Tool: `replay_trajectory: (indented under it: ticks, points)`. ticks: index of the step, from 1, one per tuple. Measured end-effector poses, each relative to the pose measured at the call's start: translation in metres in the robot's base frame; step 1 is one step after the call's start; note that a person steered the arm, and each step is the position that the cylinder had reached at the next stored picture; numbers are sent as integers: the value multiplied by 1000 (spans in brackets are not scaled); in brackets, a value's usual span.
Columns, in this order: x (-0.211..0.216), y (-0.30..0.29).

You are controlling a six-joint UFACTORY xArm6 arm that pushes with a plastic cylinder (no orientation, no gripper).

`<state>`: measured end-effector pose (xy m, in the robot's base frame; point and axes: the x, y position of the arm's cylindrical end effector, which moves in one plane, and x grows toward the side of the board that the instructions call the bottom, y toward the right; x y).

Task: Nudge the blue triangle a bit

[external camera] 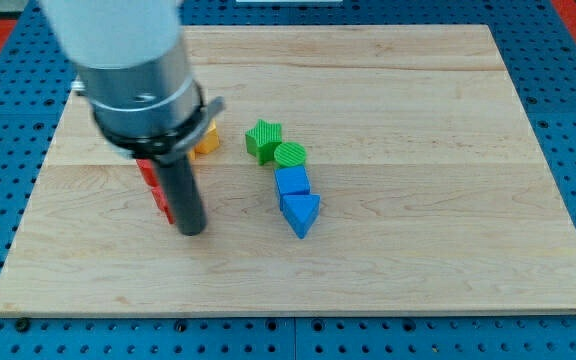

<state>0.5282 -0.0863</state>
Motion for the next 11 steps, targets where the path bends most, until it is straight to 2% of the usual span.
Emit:
replay_trajectory:
  ticks: [2,3,4,5,7,9,11]
  points:
    - [-32,-31]
    - [-27,-7]
    - [19,50]
    - [53,69]
    - [21,100]
    - [14,93]
    - [58,147]
